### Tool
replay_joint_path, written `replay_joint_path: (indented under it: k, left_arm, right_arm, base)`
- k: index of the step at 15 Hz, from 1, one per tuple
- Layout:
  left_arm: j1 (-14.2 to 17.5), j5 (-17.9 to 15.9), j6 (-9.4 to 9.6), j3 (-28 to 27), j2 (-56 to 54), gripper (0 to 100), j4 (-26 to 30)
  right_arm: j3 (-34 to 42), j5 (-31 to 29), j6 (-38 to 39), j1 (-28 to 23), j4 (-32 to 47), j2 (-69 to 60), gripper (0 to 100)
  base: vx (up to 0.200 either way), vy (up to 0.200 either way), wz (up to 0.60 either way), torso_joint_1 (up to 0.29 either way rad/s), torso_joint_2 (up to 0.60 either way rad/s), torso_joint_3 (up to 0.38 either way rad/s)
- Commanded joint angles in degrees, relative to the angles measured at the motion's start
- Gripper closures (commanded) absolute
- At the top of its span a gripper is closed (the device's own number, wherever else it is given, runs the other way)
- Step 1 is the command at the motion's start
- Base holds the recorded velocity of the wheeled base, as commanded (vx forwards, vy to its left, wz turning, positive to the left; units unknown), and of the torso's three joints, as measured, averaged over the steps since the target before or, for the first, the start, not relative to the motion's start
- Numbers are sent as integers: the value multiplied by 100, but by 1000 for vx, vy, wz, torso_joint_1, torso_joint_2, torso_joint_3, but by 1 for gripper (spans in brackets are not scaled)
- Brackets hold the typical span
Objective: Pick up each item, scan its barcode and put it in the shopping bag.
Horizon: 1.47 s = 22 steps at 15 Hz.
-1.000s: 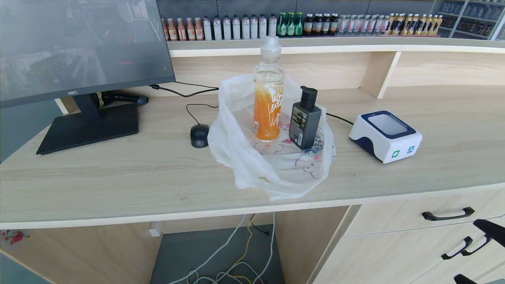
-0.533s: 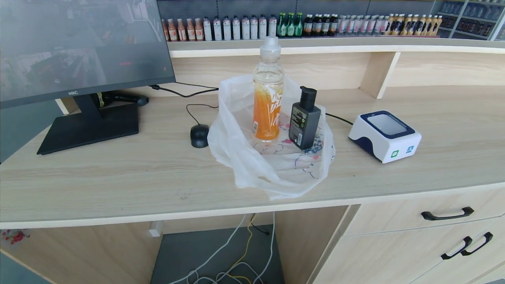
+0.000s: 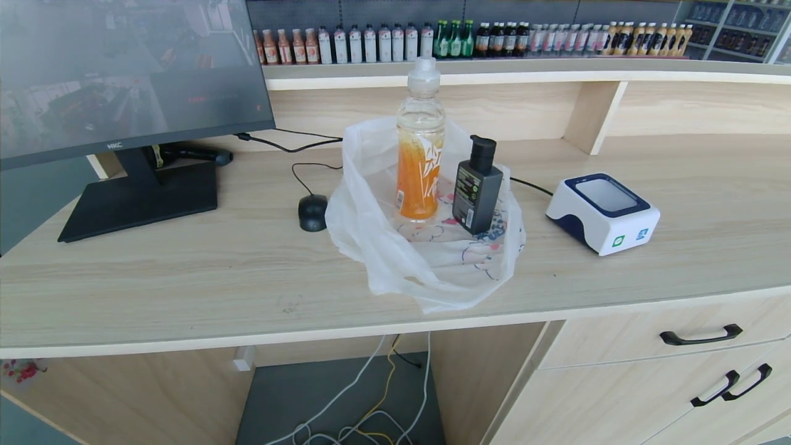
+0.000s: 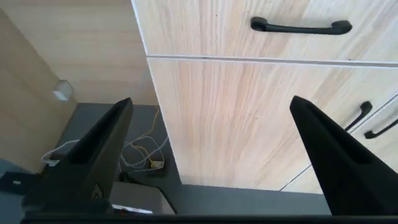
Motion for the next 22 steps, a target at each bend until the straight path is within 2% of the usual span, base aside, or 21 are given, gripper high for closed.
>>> replay_joint_path:
  k: [1,5,8,13,22]
  left_arm:
    - [0,1,7,0,-2,0,-2]
    - [0,1,-2,0,-2,0,-11]
    - [0,1,-2,0,-2,0,-2]
    - [0,1,-11,0,-2,0,-2]
    - [0,1,-81,0,-2,0,-2]
  right_arm:
    - [0,-1,19,-598,-4,-364,0]
    - [0,8,-17,-440,5,-663,0]
    - [0,8,27,-440,5,-663,0]
    - [0,8,27,-440,5,-663,0]
    - [0,8,-8,-440,5,-663,0]
  base:
    - [0,0,0,0,0,0]
    - [0,0,0,0,0,0]
    - [-200,0,0,9,7,4]
    - [0,0,0,0,0,0]
    - [0,-200,0,7,1,1]
